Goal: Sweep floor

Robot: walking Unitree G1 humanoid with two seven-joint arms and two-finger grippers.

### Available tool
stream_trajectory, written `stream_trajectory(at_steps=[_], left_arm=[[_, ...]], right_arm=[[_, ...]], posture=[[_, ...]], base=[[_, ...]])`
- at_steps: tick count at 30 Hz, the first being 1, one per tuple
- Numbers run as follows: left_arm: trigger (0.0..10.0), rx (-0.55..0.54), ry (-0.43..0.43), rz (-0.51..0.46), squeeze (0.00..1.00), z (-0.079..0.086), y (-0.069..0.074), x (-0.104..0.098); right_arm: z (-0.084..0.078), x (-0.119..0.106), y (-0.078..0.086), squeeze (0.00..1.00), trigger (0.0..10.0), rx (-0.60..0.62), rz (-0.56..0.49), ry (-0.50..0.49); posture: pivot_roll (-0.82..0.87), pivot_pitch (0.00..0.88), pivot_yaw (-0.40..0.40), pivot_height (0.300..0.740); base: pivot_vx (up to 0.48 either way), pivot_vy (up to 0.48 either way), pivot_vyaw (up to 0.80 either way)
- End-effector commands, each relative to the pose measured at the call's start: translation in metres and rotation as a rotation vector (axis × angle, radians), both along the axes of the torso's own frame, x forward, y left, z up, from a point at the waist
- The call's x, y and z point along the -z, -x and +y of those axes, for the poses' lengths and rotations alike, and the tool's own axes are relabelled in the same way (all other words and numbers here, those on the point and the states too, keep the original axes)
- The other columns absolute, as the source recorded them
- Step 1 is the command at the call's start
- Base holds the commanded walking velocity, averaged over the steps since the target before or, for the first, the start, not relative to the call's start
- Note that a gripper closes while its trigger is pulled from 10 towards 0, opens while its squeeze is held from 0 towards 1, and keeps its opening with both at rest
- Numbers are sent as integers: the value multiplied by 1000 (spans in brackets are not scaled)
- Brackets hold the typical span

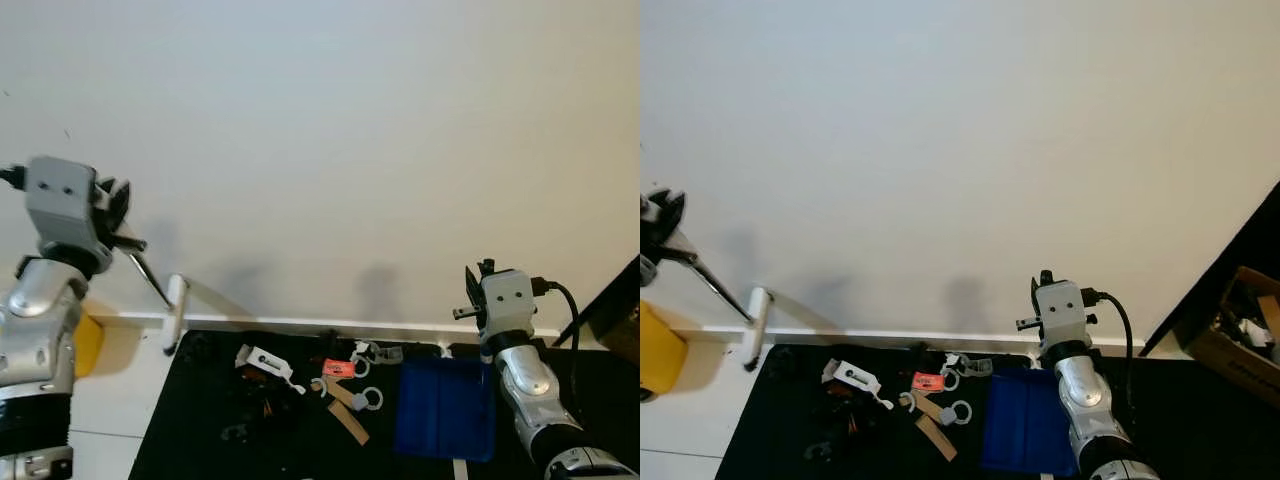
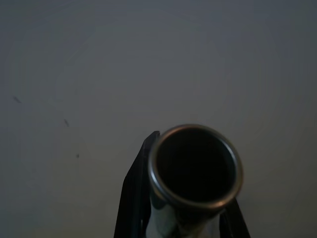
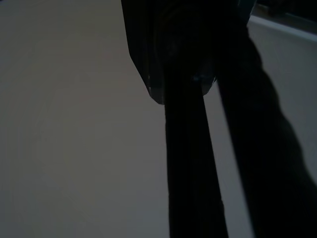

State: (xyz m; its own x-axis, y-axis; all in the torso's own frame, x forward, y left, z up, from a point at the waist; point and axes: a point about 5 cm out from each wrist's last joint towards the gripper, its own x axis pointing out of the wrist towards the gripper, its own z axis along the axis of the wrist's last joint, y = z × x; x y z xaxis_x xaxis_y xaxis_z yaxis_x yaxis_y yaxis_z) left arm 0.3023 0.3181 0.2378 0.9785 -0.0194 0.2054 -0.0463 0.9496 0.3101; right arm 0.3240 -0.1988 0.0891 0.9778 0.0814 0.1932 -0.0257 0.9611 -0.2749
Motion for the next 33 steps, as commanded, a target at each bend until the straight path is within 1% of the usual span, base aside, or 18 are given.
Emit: stream_trajectory(at_steps=[1,3,4,6,9,13,14,15,16,18,19,23,24,26,28,29,31,33], left_arm=[[10000,-30,-13,1,0,14,1,3],[10000,-37,27,11,0,17,-6,16],[10000,-37,27,11,0,17,-6,16],[10000,-48,73,29,0,16,-13,30],[10000,-62,70,74,0,15,-19,44],[10000,-62,63,90,0,16,-21,48],[10000,-60,95,86,0,17,-22,51],[10000,-60,95,86,0,17,-22,51],[10000,-58,138,79,0,18,-24,53],[10000,-56,147,73,0,19,-25,54],[10000,-48,152,66,0,18,-25,53],[10000,-37,173,53,0,17,-26,51],[10000,-34,202,39,0,16,-28,50],[10000,-37,296,-5,0,12,-34,45],[10000,-38,370,-24,0,7,-38,46],[10000,-38,370,-24,0,7,-38,46],[10000,8,422,-7,0,-7,-41,57],[10000,58,448,16,0,-19,-41,67]], right_arm=[[0,-4,1,0,10000,-13,-36,6],[1,-6,0,0,10000,-16,-43,7],[1,-6,0,0,10000,-16,-43,7],[2,-10,-2,0,10000,-20,-52,5],[3,-14,-5,0,10000,-22,-63,-3],[3,-16,-6,0,10000,-21,-73,-10],[1,-20,-7,0,10000,-12,-85,-2],[1,-20,-7,0,10000,-12,-85,-2],[-2,-26,-9,0,10000,10,-113,10],[-5,-30,-10,0,10000,24,-133,16],[-6,-32,-10,0,10000,35,-144,23],[-9,-35,-11,0,10000,49,-153,32],[-10,-36,-12,0,10000,58,-154,33],[-10,-36,-14,0,10000,67,-148,41],[-7,-34,-15,0,10000,60,-130,37],[-7,-34,-15,0,10000,60,-130,37],[6,-30,-16,0,10000,18,-113,18],[17,-27,-17,0,10000,-24,-100,1]], posture=[[114,210,73,740],[106,223,69,740],[106,223,69,740],[94,249,69,740],[77,273,67,740],[75,276,67,740],[52,325,68,740],[52,325,68,740],[48,363,67,740],[48,363,67,740],[49,397,65,740],[56,414,61,740],[63,421,58,740],[73,424,51,740],[75,423,49,740],[75,423,49,740],[80,407,55,740],[85,398,60,740]], base=[[0,0,0],[0,0,0],[0,0,0],[0,0,0],[0,0,0],[0,0,0],[0,0,0],[0,0,0],[0,0,0],[0,0,0],[0,0,0],[0,0,0],[0,0,0],[0,0,0],[0,0,0],[0,0,0],[0,0,0],[0,0,0]])
